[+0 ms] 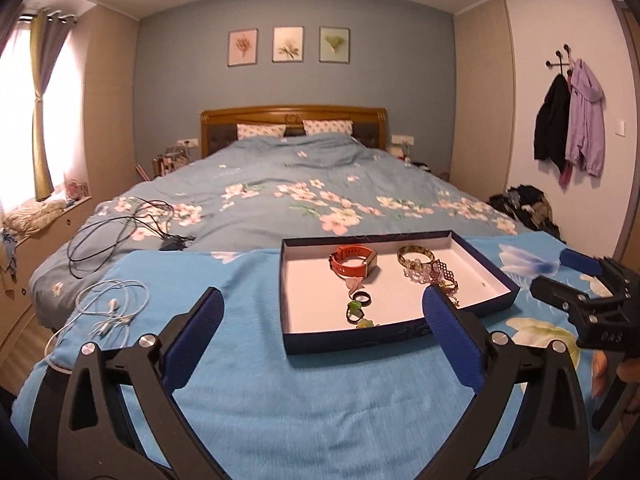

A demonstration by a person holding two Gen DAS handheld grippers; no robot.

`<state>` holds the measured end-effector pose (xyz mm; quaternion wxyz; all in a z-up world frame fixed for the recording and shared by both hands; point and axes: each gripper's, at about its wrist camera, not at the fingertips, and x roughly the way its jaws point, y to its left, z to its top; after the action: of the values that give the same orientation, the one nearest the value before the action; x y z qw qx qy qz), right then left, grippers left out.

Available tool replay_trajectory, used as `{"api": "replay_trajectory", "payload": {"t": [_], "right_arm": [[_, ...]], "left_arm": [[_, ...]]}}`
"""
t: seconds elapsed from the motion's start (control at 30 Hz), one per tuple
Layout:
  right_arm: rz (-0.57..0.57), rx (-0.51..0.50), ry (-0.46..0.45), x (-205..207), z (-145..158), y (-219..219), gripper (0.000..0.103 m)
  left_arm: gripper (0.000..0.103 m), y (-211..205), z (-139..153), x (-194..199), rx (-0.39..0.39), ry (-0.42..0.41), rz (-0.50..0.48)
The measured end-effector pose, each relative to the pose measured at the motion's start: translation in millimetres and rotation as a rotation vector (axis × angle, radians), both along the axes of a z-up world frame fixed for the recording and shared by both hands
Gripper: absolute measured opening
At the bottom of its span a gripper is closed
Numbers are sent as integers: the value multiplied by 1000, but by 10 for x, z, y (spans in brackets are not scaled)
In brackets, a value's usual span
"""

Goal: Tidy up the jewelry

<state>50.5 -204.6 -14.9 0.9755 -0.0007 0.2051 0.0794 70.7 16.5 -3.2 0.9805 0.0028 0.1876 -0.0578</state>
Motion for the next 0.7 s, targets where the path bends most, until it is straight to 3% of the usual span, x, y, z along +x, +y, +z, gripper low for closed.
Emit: {"api": "replay_trajectory", "payload": {"t": [0.33,0.7], "right_arm": [[-38,-35,-107,-348,63,51,96],[-64,-60,-155,-499,115,98,96]], "left_arm": [[97,-28,113,-538,5,-141,27],[97,-50,126,-734,-20,-171,43]]}}
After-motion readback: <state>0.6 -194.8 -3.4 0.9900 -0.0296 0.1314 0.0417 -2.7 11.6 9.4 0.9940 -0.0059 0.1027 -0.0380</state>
